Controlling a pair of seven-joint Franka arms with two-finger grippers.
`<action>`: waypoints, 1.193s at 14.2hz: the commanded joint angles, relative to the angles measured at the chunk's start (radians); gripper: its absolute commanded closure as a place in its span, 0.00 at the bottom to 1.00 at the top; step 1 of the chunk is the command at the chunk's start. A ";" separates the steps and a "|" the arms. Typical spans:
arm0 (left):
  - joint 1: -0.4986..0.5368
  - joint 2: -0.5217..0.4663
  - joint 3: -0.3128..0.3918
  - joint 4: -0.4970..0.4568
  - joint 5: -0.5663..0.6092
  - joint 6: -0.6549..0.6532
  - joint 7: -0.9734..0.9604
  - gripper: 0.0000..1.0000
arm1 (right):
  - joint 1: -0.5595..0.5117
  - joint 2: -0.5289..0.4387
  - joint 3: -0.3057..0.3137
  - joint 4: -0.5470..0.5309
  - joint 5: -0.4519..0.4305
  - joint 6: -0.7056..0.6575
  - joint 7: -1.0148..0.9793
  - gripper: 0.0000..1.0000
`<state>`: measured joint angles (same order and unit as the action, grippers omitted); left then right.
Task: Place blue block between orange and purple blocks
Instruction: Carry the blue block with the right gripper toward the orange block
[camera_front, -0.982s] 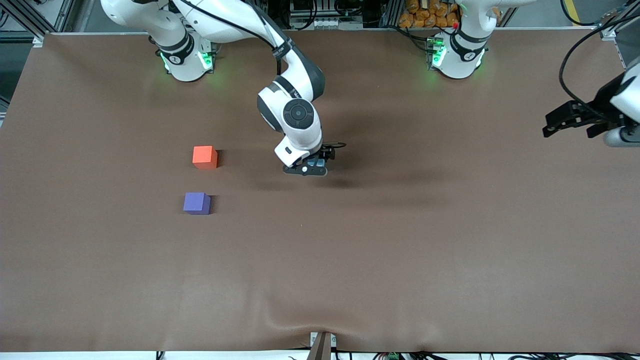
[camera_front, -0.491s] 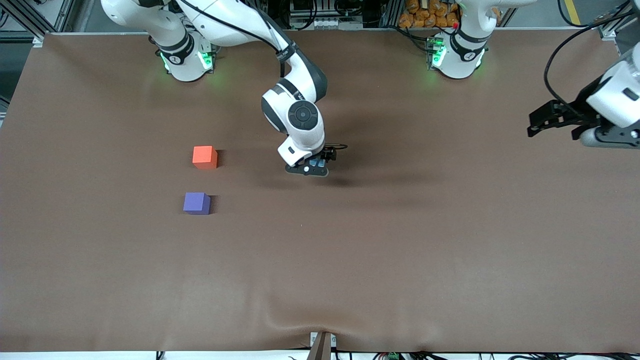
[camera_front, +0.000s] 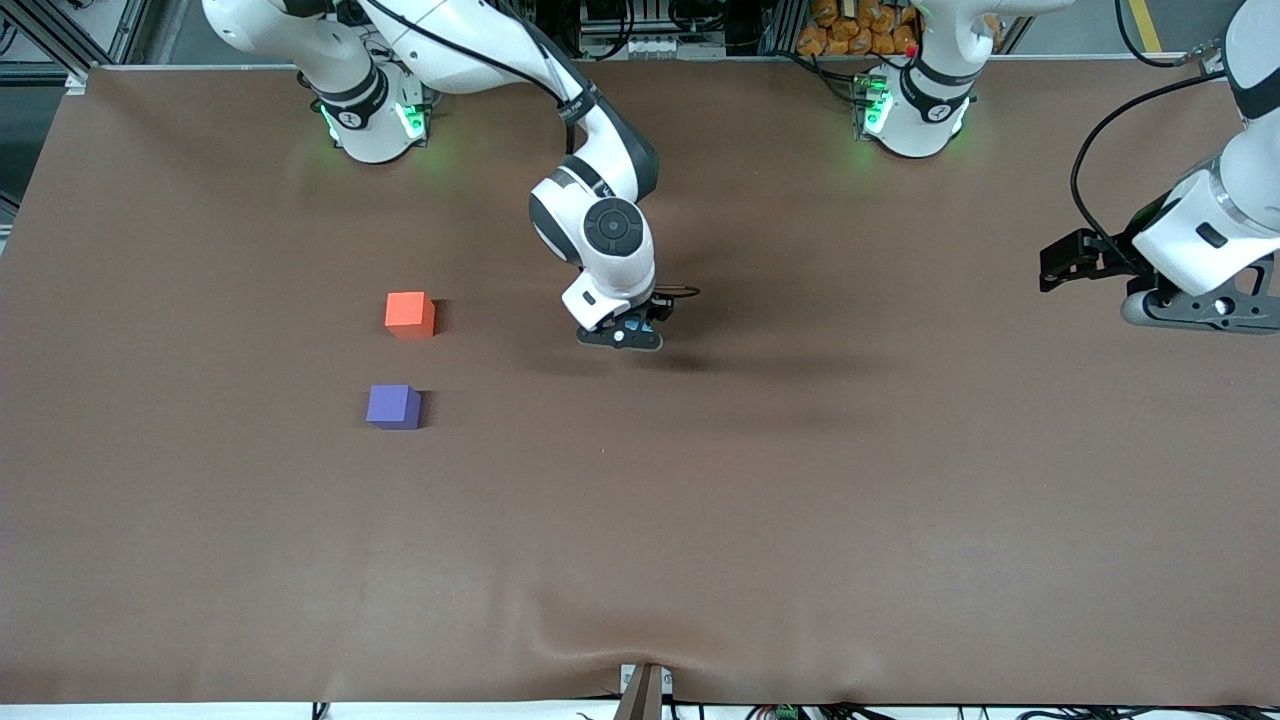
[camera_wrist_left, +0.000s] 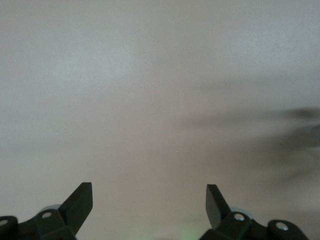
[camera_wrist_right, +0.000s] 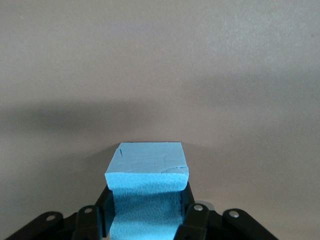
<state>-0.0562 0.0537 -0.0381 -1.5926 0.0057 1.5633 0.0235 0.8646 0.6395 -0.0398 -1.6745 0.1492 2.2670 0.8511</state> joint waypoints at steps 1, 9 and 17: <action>0.010 -0.024 -0.005 0.017 0.017 -0.058 0.047 0.00 | -0.018 -0.046 -0.008 0.031 -0.016 -0.078 0.019 1.00; 0.012 -0.041 -0.005 0.059 0.008 -0.107 -0.031 0.00 | -0.261 -0.259 -0.051 0.038 -0.068 -0.378 -0.163 1.00; 0.013 -0.026 -0.003 0.056 0.008 -0.108 -0.022 0.00 | -0.469 -0.388 -0.051 -0.236 -0.122 -0.284 -0.447 1.00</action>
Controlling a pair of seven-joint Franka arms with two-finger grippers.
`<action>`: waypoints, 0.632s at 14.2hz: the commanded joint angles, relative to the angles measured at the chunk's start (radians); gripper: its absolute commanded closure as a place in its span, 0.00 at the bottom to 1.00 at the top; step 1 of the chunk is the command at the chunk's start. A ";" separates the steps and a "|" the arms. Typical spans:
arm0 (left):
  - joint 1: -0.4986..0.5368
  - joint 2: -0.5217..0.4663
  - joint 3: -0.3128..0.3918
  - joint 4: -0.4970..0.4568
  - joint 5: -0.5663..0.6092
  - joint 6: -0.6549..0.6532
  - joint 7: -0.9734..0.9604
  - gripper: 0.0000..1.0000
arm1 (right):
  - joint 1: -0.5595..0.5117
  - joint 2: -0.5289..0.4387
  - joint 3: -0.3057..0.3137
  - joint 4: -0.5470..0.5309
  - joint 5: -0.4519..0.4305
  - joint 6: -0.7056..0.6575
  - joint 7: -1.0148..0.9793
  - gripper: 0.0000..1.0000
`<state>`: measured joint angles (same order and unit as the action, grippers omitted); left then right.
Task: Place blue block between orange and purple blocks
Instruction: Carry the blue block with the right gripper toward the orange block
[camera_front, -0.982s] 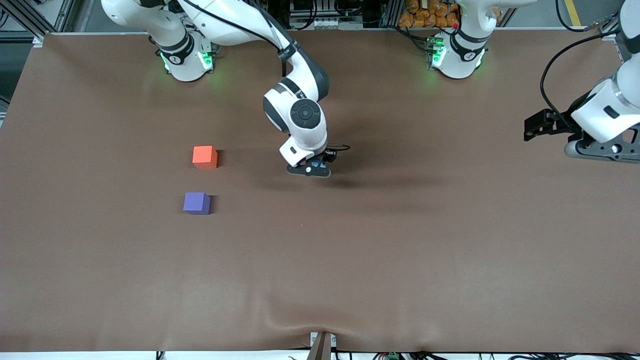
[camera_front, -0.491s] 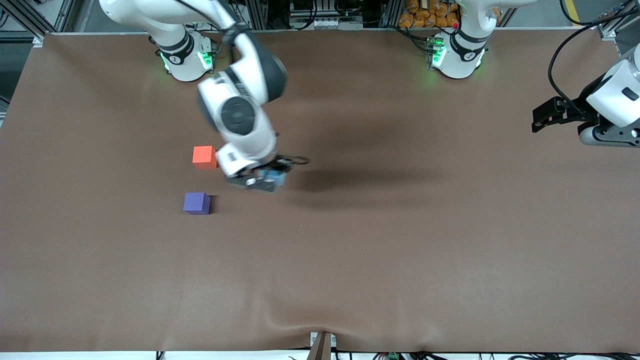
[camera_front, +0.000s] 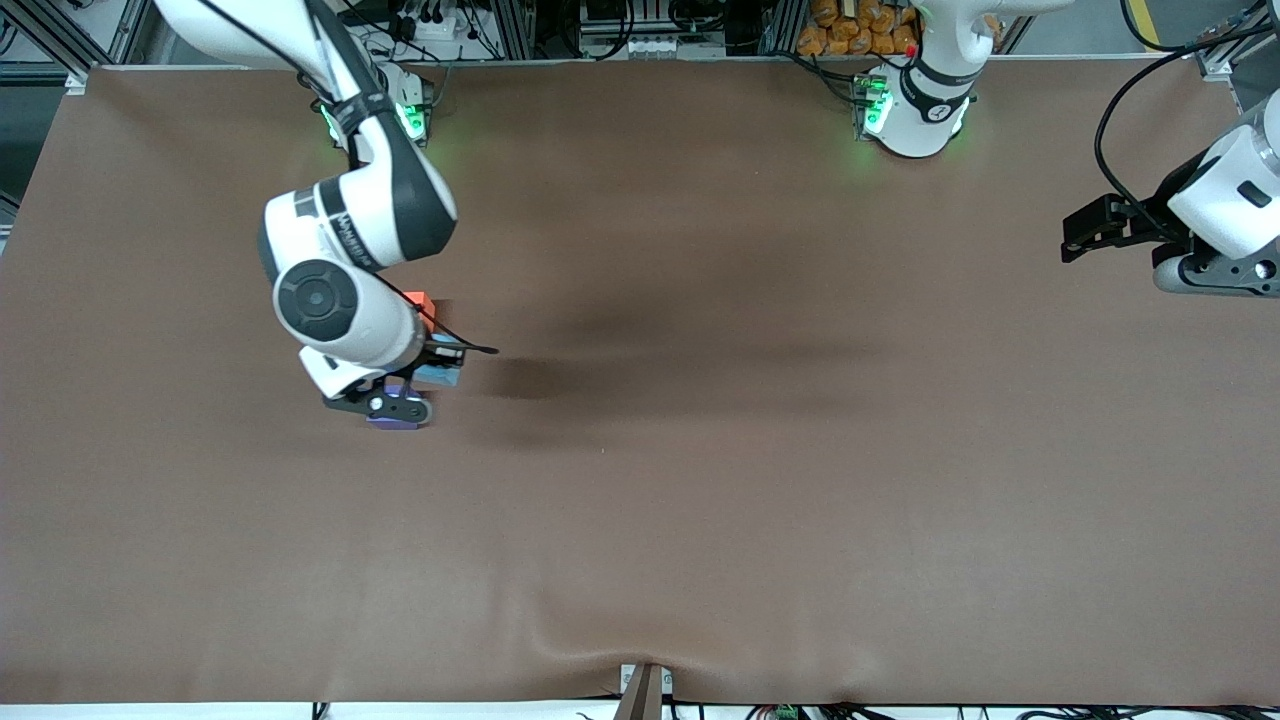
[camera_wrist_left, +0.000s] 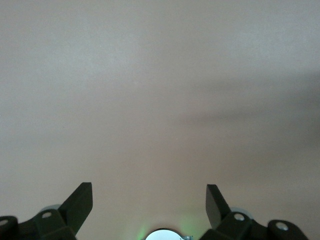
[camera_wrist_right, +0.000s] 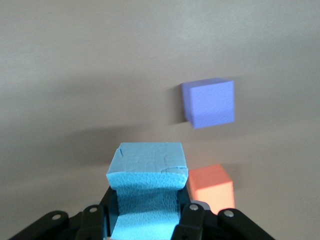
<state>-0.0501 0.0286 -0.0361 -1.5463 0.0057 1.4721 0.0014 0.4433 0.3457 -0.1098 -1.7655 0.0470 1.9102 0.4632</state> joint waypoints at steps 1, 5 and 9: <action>0.007 0.001 -0.005 0.009 0.008 -0.016 0.002 0.00 | -0.060 -0.102 0.019 -0.178 -0.019 0.096 -0.089 1.00; 0.007 0.001 -0.005 0.009 0.007 -0.016 0.002 0.00 | -0.123 -0.126 0.021 -0.271 -0.018 0.185 -0.190 1.00; 0.006 0.007 -0.005 0.009 0.007 -0.016 0.000 0.00 | -0.138 -0.131 0.021 -0.350 -0.018 0.274 -0.236 1.00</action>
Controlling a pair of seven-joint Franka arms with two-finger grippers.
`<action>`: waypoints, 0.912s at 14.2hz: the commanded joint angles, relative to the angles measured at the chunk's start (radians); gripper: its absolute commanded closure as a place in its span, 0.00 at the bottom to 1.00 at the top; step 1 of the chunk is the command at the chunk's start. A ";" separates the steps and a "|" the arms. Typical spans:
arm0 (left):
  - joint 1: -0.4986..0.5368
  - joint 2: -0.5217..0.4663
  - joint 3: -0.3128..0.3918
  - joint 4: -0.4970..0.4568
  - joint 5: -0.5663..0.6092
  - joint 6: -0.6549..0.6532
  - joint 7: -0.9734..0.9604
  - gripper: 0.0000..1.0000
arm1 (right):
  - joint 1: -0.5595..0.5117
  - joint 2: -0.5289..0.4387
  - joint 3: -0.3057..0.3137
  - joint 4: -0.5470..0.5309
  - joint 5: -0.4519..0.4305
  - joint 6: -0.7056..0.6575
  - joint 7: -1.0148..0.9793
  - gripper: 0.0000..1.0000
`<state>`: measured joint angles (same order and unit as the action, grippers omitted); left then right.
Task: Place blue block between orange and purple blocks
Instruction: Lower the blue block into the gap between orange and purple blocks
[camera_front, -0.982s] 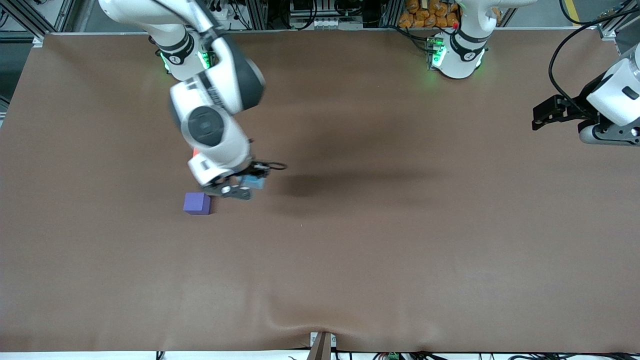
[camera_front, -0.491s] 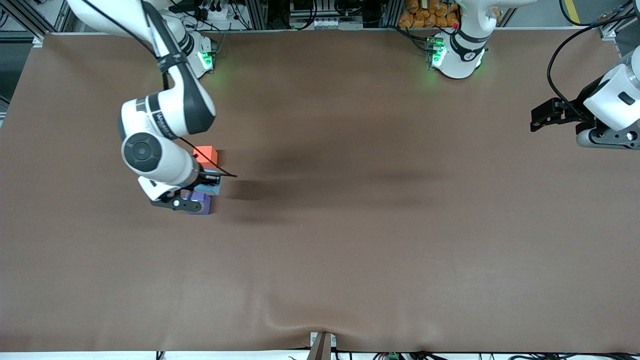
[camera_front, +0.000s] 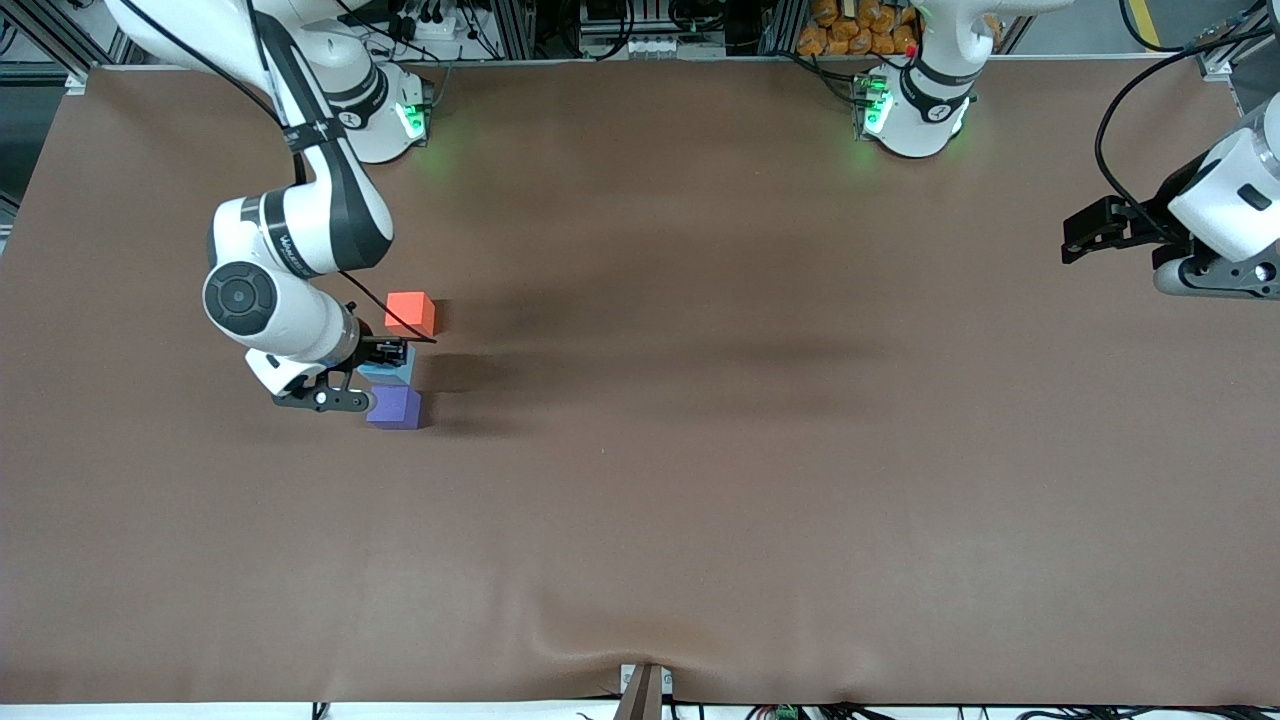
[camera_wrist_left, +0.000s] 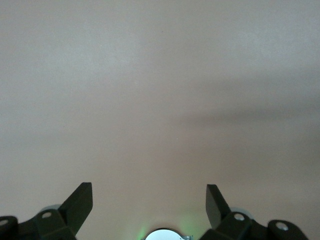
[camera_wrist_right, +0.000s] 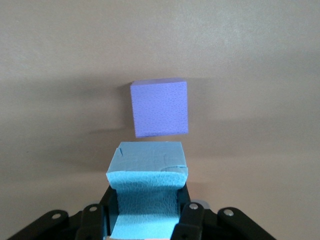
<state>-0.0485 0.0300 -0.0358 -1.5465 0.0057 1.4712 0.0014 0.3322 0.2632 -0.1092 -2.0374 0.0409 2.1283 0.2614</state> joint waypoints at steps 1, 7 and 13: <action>0.004 0.007 -0.006 0.009 0.007 -0.014 0.000 0.00 | -0.041 -0.045 0.020 -0.089 -0.004 0.070 -0.051 1.00; 0.004 0.008 -0.006 0.009 0.007 -0.014 0.002 0.00 | -0.036 -0.033 0.022 -0.112 -0.001 0.102 -0.065 1.00; 0.004 0.008 -0.006 0.009 0.007 -0.014 0.002 0.00 | -0.044 -0.025 0.023 -0.179 0.001 0.209 -0.126 1.00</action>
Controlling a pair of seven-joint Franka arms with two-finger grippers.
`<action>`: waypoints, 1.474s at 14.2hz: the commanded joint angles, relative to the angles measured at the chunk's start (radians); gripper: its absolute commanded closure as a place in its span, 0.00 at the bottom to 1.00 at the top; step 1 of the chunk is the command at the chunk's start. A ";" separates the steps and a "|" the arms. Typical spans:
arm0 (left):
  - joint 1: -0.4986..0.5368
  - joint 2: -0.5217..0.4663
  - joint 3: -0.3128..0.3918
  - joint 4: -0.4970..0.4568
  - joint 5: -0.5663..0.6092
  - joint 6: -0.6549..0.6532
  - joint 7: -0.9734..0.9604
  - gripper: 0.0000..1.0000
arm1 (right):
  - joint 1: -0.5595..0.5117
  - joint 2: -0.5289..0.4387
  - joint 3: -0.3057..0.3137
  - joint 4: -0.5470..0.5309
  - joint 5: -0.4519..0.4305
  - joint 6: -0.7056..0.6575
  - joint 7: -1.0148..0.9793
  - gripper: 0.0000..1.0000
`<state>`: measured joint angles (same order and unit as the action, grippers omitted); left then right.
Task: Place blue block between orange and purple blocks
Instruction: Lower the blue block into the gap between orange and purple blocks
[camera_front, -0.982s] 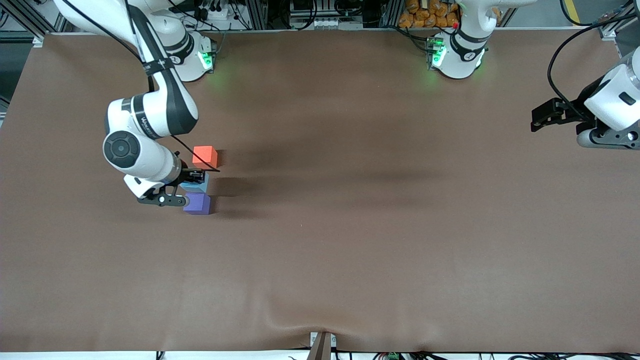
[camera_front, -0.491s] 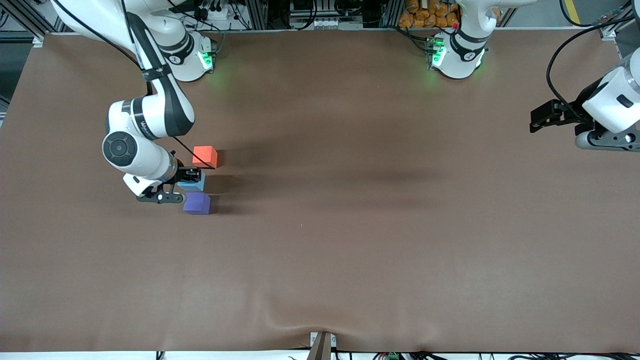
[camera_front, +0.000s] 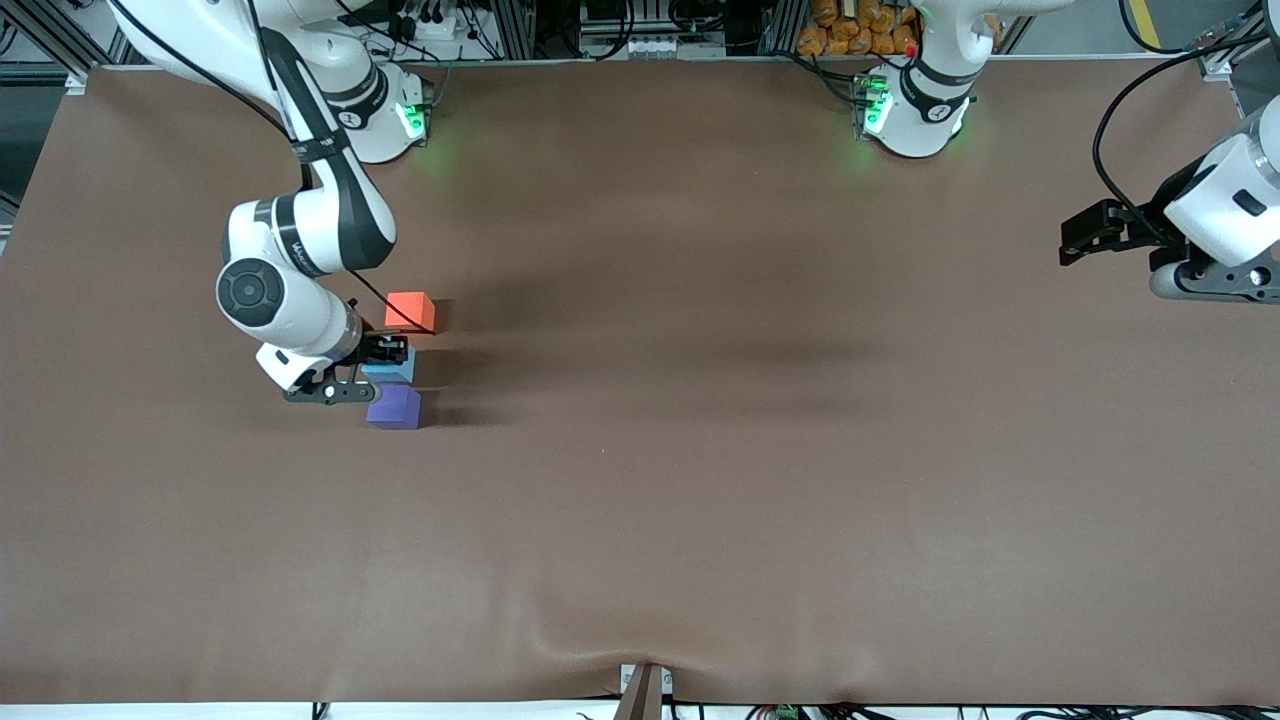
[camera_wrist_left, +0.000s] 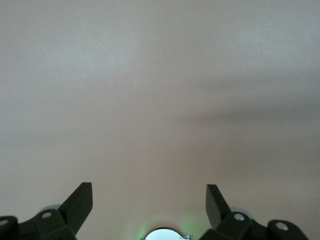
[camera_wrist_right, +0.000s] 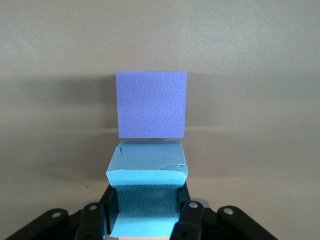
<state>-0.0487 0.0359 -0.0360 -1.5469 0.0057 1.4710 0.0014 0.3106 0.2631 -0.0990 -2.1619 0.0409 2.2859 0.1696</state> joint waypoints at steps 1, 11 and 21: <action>0.004 0.002 -0.005 0.010 0.007 -0.014 0.002 0.00 | -0.022 -0.016 0.013 -0.056 0.004 0.059 -0.036 1.00; 0.007 0.010 -0.005 0.010 0.007 -0.009 0.002 0.00 | -0.010 0.028 0.015 -0.073 0.065 0.119 -0.039 1.00; 0.007 0.012 -0.005 0.010 0.007 -0.009 0.002 0.00 | -0.005 0.047 0.015 -0.108 0.068 0.196 -0.041 1.00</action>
<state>-0.0478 0.0451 -0.0356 -1.5469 0.0057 1.4710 0.0014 0.3102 0.3129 -0.0881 -2.2393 0.0949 2.4314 0.1575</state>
